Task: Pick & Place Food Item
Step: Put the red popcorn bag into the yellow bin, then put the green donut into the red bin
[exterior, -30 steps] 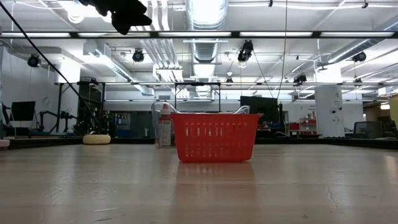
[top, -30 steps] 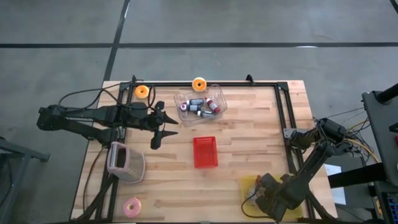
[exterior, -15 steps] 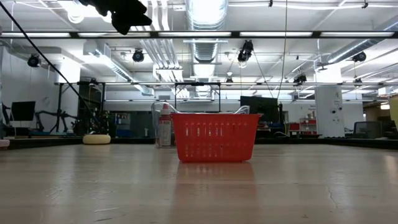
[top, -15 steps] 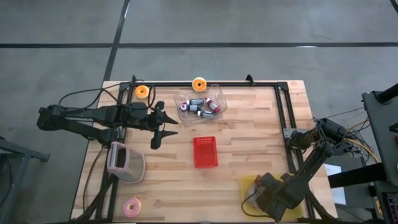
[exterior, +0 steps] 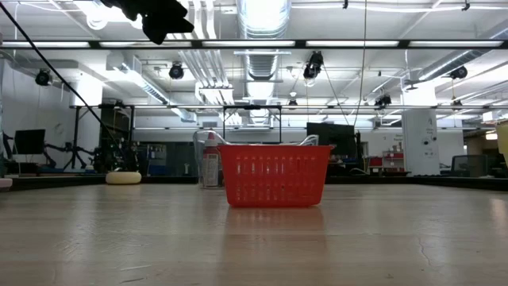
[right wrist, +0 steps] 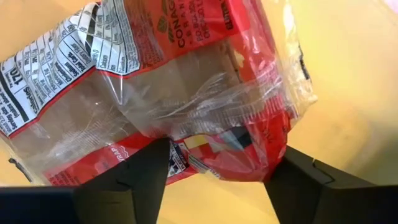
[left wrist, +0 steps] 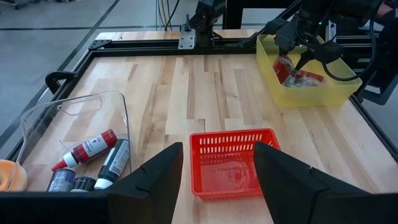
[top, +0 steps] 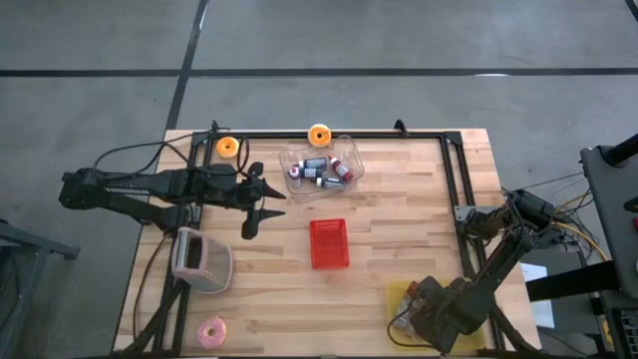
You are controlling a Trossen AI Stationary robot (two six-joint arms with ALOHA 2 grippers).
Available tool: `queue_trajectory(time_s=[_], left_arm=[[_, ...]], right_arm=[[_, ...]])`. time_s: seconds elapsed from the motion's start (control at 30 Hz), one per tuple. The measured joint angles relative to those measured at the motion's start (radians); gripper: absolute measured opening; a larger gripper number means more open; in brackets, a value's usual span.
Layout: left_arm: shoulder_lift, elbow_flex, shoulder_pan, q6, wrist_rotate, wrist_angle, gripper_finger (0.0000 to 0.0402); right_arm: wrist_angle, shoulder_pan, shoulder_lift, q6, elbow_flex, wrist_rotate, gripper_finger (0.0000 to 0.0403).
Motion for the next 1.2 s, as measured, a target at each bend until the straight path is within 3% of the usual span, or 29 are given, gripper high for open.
queue_trajectory(time_s=[0.2, 0.4, 0.63, 0.93, 1.2], left_arm=[[0.0, 0.0, 0.0, 0.0, 0.003, 0.0, 0.0202], [0.0, 0.0, 0.0, 0.0, 0.003, 0.0, 0.0202], [0.0, 0.0, 0.0, 0.0, 0.002, 0.0, 0.0202], [0.0, 0.0, 0.0, 0.0, 0.002, 0.0, 0.0202], [0.0, 0.0, 0.0, 0.0, 0.002, 0.0, 0.0202]], right_arm=[[0.006, 0.0, 0.0, 0.0, 0.0, 0.0, 0.025], [0.015, 0.0, 0.0, 0.0, 0.0, -0.006, 0.0245], [0.015, 0.0, 0.0, -0.001, 0.0, -0.157, 0.0227], [0.016, 0.0, -0.001, -0.004, 0.001, -0.195, 0.0219], [0.025, 0.0, -0.001, -0.004, 0.011, -0.34, 0.0219]])
